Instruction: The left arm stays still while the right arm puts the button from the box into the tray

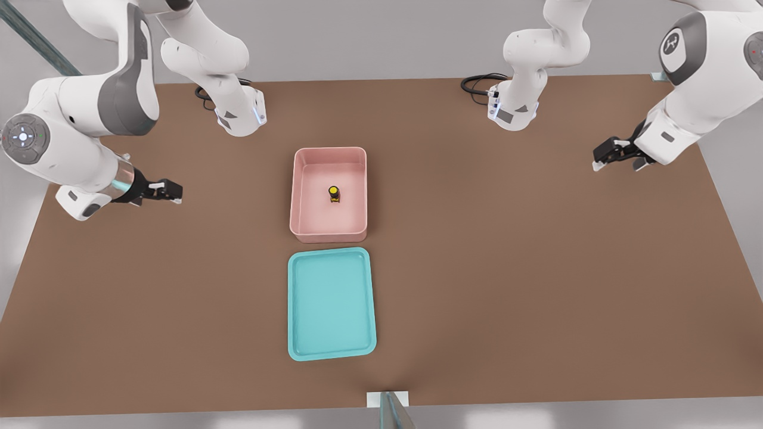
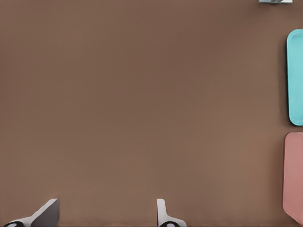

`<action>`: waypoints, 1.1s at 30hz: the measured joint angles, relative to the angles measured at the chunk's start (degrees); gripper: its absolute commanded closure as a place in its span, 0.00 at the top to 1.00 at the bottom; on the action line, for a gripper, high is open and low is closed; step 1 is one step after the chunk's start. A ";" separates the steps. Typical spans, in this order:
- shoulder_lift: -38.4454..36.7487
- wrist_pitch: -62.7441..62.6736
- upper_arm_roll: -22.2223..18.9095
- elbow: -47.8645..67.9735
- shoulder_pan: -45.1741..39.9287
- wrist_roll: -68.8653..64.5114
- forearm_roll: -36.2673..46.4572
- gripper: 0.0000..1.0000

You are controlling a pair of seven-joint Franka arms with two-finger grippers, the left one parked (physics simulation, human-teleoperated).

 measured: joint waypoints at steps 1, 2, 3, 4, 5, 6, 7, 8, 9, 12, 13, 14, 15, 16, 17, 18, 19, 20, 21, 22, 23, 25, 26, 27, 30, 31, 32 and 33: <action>0.30 -0.22 0.06 0.06 -0.04 0.06 0.04 1.00; 1.78 -0.39 1.26 0.21 -0.63 0.14 0.09 1.00; 4.28 -0.38 3.97 0.68 -0.30 0.55 -0.05 1.00; 7.00 -0.03 5.51 1.18 4.99 1.46 -0.20 1.00; 9.76 0.61 6.39 1.80 13.49 2.83 -0.32 1.00; 12.24 1.66 6.94 2.15 21.41 4.43 -0.38 1.00; 13.97 2.88 7.20 2.10 27.07 6.22 -0.44 1.00; 14.84 4.43 7.30 0.60 30.90 8.04 -0.71 1.00; 14.76 6.68 7.41 -3.12 32.87 9.76 -0.97 1.00; 12.36 17.09 7.99 -18.04 33.83 14.47 -2.60 1.00; 11.97 21.08 8.02 -22.12 33.17 15.95 -3.09 1.00; 11.76 25.01 8.01 -25.72 32.21 17.52 -3.45 1.00; 11.70 28.90 8.03 -28.75 31.79 19.20 -3.72 1.00; 11.92 32.46 8.06 -30.79 32.01 21.00 -3.92 1.00; 12.16 35.71 8.09 -32.45 32.50 22.83 -4.06 1.00; 12.40 38.65 8.10 -33.79 32.97 24.63 -4.19 1.00; 12.74 41.22 8.10 -34.63 33.64 26.34 -4.28 1.00; 12.99 43.55 8.11 -35.30 34.43 28.03 -4.43 1.00; 13.15 45.82 8.10 -36.14 35.04 29.76 -4.95 1.00; 13.24 47.92 8.10 -37.08 35.33 31.43 -5.46 1.00; 13.28 49.74 8.07 -38.32 35.39 33.02 -5.91 1.00; 13.27 52.68 7.93 -40.73 34.93 36.08 -6.57 1.00; 13.27 53.81 7.80 -41.69 34.83 37.63 -6.78 1.00; 13.26 54.74 7.74 -42.47 34.83 39.13 -6.94 1.00; 13.46 56.76 7.89 -43.43 35.38 43.45 -7.22 1.00; 13.96 57.31 7.91 -43.50 35.66 44.80 -7.27 1.00; 14.72 57.91 7.94 -43.53 35.92 46.08 -7.31 1.00; 15.33 58.46 8.02 -43.56 36.07 47.29 -7.36 1.00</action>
